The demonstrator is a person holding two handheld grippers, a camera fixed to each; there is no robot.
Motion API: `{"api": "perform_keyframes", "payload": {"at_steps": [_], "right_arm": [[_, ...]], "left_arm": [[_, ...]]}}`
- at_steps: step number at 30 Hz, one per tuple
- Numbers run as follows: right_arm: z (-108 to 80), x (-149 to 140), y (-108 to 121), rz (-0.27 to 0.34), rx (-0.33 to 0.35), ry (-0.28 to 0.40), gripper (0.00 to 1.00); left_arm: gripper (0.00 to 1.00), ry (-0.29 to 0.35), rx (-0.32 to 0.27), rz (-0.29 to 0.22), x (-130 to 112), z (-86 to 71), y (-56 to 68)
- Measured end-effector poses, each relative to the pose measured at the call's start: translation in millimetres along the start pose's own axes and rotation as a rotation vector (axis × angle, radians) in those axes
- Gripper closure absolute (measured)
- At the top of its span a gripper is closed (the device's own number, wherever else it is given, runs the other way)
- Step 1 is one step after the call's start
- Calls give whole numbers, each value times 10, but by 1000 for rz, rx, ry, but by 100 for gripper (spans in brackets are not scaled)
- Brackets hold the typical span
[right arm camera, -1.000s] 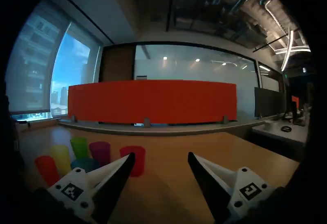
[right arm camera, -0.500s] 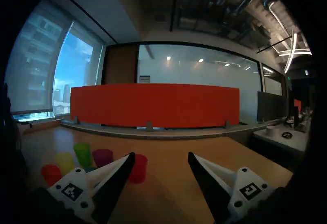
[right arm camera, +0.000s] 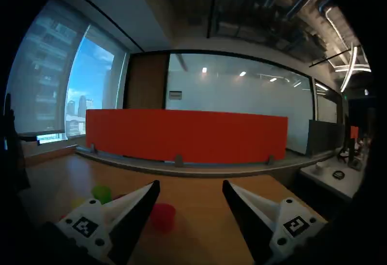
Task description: Pour water
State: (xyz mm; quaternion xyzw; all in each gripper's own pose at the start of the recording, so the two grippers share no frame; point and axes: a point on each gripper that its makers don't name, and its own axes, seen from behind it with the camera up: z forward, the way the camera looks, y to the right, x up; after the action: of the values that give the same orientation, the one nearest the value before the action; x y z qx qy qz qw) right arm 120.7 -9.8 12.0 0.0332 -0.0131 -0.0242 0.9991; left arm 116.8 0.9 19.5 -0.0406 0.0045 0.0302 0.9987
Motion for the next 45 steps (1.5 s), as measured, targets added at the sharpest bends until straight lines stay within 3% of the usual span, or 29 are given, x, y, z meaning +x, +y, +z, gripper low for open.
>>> {"api": "perform_keyframes", "payload": {"at_steps": [6,12,23,33,45], "right_arm": [[30,257,-49,10,29,-13,0],[49,463,-70,38,51,-15,0],[3,430,-163,47,129,-39,0],[-84,533,-445,45,306,-42,0],[-313,723,-948,15,544,-34,0]], "left_arm": [[17,-7,-33,8,265,75,57],[17,-20,-83,-24,479,126,127],[17,-22,-148,-48,563,156,209],[17,-18,-317,-69,655,135,458],[17,-3,-522,-96,819,-86,793]]}}
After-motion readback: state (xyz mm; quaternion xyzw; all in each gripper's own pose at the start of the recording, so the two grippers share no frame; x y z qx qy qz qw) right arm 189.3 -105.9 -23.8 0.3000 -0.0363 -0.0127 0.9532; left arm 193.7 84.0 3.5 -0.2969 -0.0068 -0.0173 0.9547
